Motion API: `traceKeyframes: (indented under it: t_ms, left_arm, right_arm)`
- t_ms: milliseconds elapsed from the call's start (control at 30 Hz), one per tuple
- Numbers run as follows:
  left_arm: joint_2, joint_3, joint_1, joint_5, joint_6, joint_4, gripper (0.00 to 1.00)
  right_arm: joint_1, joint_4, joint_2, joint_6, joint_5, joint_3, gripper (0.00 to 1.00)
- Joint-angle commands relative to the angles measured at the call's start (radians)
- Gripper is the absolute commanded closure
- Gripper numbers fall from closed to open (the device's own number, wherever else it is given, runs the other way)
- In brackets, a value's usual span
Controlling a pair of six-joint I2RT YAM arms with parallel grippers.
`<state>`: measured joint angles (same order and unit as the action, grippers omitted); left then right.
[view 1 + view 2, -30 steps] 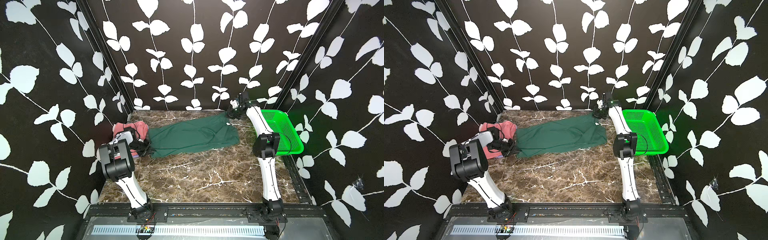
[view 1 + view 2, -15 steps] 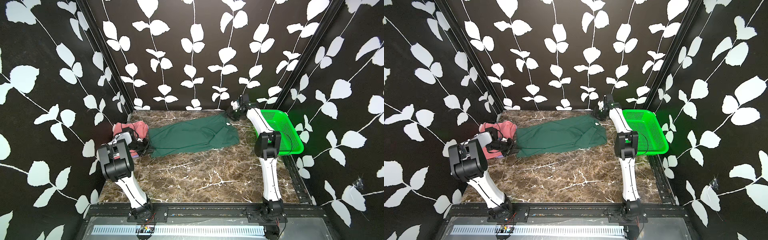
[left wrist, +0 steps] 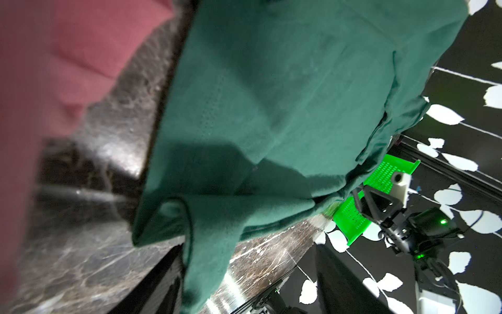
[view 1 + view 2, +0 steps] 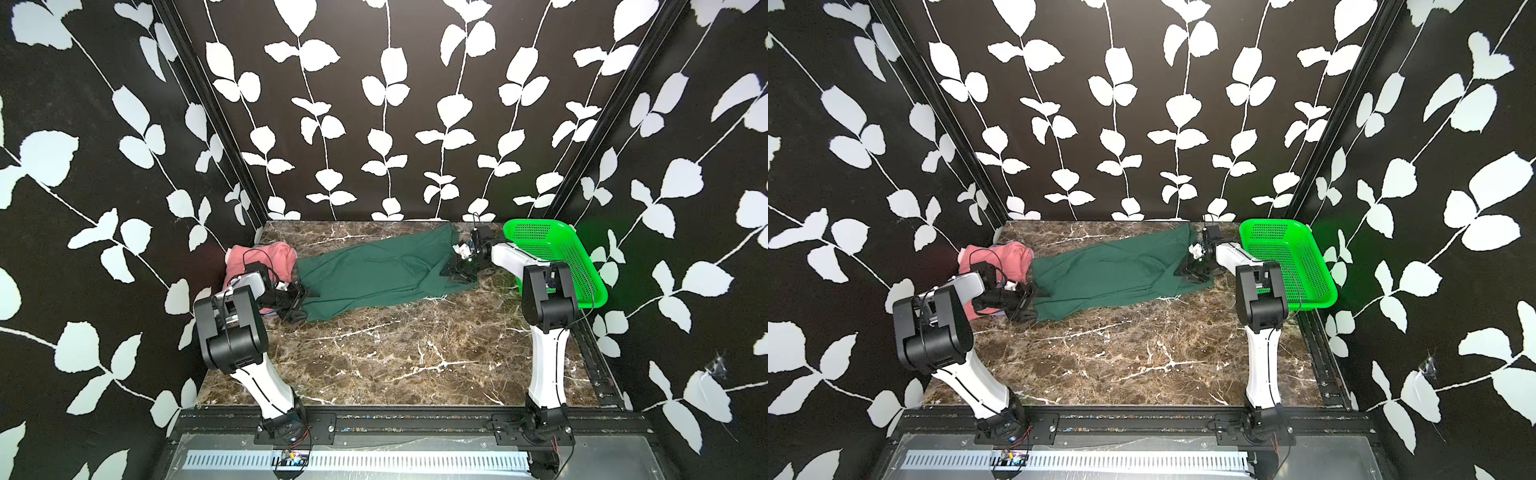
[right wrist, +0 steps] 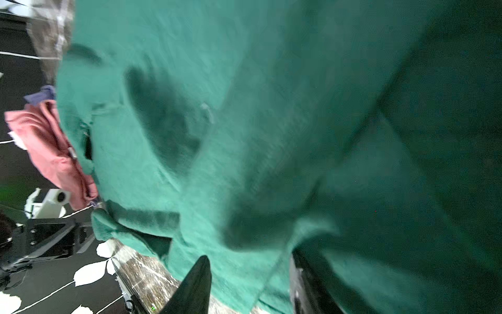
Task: Fold and stack t-shirts
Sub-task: Fold the T-shirt.
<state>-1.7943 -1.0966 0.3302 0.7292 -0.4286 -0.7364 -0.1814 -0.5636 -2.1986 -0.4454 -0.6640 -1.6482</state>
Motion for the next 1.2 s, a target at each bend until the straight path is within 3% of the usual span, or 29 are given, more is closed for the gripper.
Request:
traceKeyframes:
  t_ms: [0, 300, 533, 700, 833, 1000, 1167]
  left_arm:
    - [0.066, 0.013, 0.005, -0.002, 0.031, -0.04, 0.24]
    - [0.161, 0.141, 0.006, 0.037, 0.0, -0.029, 0.3]
    - [0.252, 0.249, 0.005, 0.026, 0.007, -0.044, 0.41]
    - [0.261, 0.284, 0.005, 0.021, -0.014, -0.018, 0.69]
    - [0.266, 0.29, 0.006, 0.021, -0.015, -0.027, 1.0]
    - [0.308, 0.265, 0.005, 0.078, -0.054, -0.044, 1.0]
    - [0.441, 0.142, 0.006, 0.155, -0.111, -0.057, 1.0]
  right_arm:
    - [-0.009, 0.057, -0.027, -0.003, -0.026, 0.007, 0.54]
    - [-0.018, 0.053, -0.065, 0.006, -0.013, 0.004, 0.61]
    - [-0.018, 0.039, -0.086, 0.008, 0.0, -0.021, 0.66]
    - [-0.019, 0.006, -0.105, 0.023, -0.008, -0.066, 0.68]
    - [-0.02, -0.015, -0.106, 0.041, -0.004, -0.073, 0.68]
    - [-0.019, -0.024, -0.107, 0.058, 0.0, -0.045, 0.68]
    - [-0.019, -0.051, -0.11, 0.088, 0.018, -0.025, 0.68]
